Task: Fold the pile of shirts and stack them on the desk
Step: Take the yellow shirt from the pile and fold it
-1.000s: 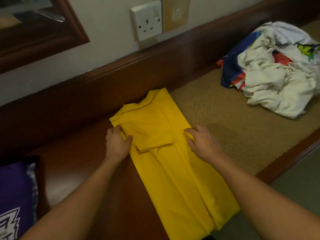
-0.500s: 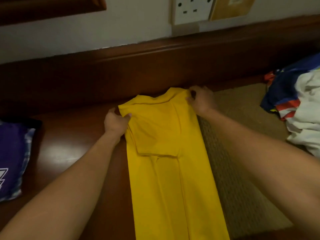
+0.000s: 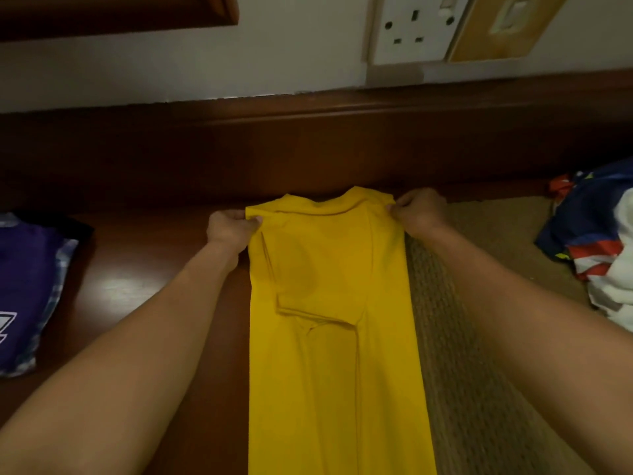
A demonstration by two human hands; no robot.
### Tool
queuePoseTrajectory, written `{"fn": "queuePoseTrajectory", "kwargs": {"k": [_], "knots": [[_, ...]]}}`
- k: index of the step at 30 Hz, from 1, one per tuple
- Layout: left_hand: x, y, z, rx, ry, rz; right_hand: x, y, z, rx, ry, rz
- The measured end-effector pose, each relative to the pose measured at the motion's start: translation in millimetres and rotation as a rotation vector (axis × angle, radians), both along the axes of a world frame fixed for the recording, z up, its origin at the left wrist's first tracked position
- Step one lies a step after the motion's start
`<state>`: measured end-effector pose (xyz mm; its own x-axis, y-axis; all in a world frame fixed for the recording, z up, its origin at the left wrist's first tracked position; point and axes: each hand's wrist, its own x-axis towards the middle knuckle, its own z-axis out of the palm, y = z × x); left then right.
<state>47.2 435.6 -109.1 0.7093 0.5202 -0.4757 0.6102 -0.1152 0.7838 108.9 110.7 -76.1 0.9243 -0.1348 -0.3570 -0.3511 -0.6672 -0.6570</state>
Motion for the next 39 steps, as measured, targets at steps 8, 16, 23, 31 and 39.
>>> {"fn": "queuePoseTrajectory", "kwargs": {"k": [8, 16, 23, 31, 39], "knots": [[-6, 2, -3, 0.019, -0.013, -0.05, 6, 0, -4, 0.163, 0.002, -0.09], [-45, -24, 12, 0.415, -0.182, -0.199, -26, -2, 0, 0.009, -0.211, 0.047], [-183, -69, 5, 0.862, -0.299, -0.888, -190, -16, -3, -0.194, -0.3, 0.394], [-288, -80, 16, 0.828, -0.283, -1.019, -310, -23, 11, -0.189, -0.349, 0.374], [-400, -82, 21, 0.86, -0.328, -1.234, -460, 2, 26, -0.411, 0.092, 0.42]]}}
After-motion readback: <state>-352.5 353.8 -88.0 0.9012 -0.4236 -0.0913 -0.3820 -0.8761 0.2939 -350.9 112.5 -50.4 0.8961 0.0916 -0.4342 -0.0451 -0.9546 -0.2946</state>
